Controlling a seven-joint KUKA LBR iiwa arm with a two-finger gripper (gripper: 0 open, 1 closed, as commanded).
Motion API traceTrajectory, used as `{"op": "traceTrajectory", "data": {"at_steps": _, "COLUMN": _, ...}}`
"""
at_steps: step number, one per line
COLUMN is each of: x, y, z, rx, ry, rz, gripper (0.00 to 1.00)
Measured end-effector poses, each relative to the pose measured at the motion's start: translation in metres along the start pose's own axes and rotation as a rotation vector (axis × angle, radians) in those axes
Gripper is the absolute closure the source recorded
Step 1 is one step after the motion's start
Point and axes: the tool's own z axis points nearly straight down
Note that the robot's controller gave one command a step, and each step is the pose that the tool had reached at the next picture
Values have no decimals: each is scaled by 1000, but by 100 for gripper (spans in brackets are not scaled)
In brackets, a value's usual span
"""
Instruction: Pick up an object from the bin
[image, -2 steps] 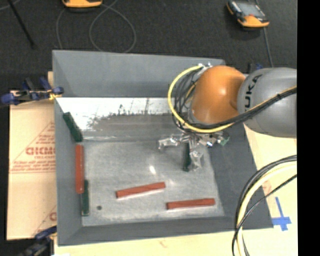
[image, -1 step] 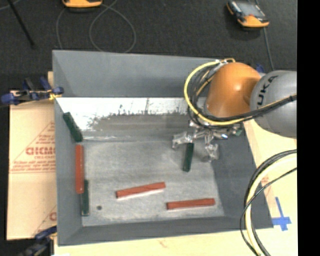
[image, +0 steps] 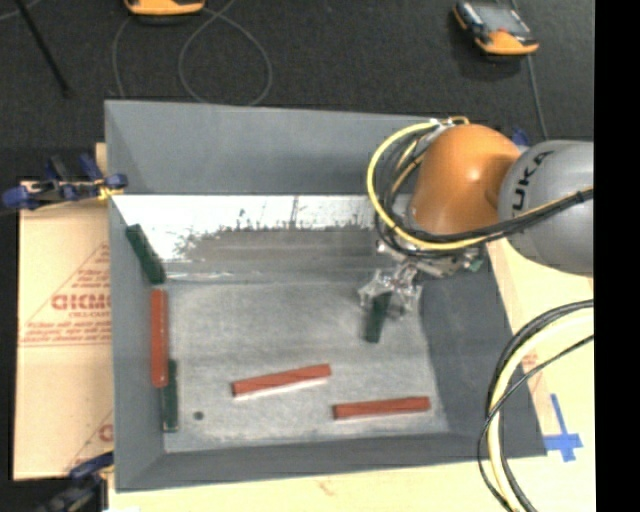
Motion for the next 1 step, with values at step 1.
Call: {"op": "traceTrajectory", "data": {"at_steps": 1, "x": 40, "y": 15, "z": -200, "rx": 9, "ry": 2, "rz": -8, "gripper": 100}}
